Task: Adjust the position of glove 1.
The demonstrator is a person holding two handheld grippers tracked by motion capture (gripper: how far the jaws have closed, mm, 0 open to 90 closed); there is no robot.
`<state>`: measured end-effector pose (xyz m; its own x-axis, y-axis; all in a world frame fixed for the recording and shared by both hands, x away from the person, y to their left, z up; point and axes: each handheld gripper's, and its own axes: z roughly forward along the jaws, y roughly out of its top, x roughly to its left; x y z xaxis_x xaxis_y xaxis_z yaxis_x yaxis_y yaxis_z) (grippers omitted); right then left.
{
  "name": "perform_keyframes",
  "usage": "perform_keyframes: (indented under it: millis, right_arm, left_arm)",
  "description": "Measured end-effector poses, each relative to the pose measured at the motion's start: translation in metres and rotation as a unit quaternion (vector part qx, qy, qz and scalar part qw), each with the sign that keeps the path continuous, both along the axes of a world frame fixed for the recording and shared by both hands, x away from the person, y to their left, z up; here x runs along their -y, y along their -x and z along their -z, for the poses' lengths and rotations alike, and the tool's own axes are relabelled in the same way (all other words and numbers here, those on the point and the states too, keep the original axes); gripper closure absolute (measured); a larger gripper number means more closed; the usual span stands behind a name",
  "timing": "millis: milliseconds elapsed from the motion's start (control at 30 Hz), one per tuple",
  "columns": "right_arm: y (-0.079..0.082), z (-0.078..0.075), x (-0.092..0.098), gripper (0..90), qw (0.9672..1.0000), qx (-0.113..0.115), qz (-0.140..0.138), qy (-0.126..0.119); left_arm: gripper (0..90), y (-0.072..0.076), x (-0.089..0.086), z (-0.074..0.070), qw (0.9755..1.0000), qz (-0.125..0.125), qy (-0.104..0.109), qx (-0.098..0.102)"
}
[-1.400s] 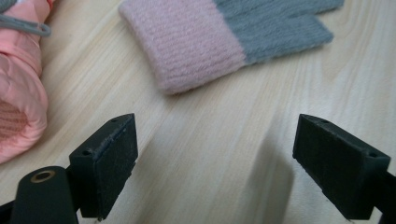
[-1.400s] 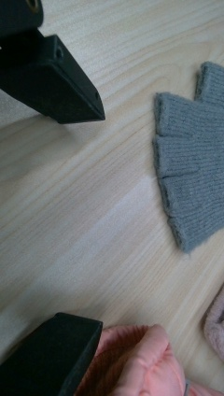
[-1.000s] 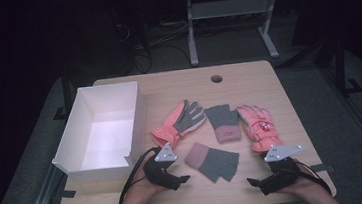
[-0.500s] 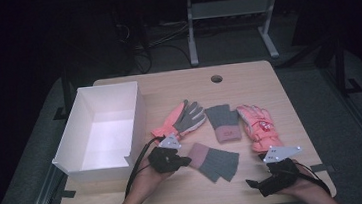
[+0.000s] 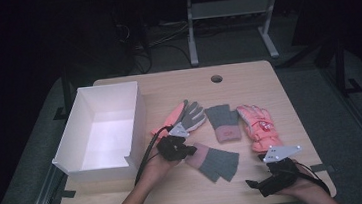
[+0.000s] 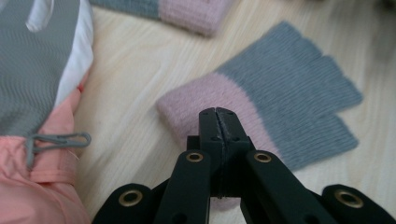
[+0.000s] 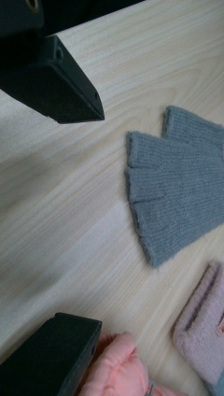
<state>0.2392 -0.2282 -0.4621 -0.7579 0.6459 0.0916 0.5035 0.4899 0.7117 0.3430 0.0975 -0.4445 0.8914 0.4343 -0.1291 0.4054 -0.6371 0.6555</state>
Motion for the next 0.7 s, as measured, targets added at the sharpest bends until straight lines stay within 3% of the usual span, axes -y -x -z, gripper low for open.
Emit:
perform_keyframes:
  millis: [33,200,233,333,600,700]
  right_arm:
    - [0.0,0.0,0.0,1.6,1.0,0.0,-0.001,0.001]
    - [0.0,0.0,-0.002,2.0,1.0,-0.002,-0.004,0.001]
    - [0.0,-0.001,-0.002,6.2,1.0,-0.003,-0.006,0.0]
    - [0.002,-0.004,-0.001,19.7,0.9999,0.005,-0.013,-0.008]
    - [-0.001,-0.009,-0.015,80.4,0.9987,0.013,-0.045,-0.018]
    - [-0.006,-0.01,-0.025,90.0,0.9983,0.014,-0.051,-0.022]
  left_arm:
    - [89.7,-0.001,-0.001,0.001,0.9999,0.01,-0.013,0.002]
    - [89.7,0.0,-0.001,0.003,0.9999,0.004,-0.015,-0.008]
    - [89.7,0.0,-0.001,0.002,0.9997,0.009,-0.02,-0.007]
    - [89.7,0.001,-0.002,0.003,0.9997,0.01,-0.021,-0.008]
    - [89.7,0.001,-0.002,0.004,0.9997,0.006,-0.016,-0.017]
    - [89.7,0.001,-0.001,0.005,0.9998,0.005,-0.011,-0.018]
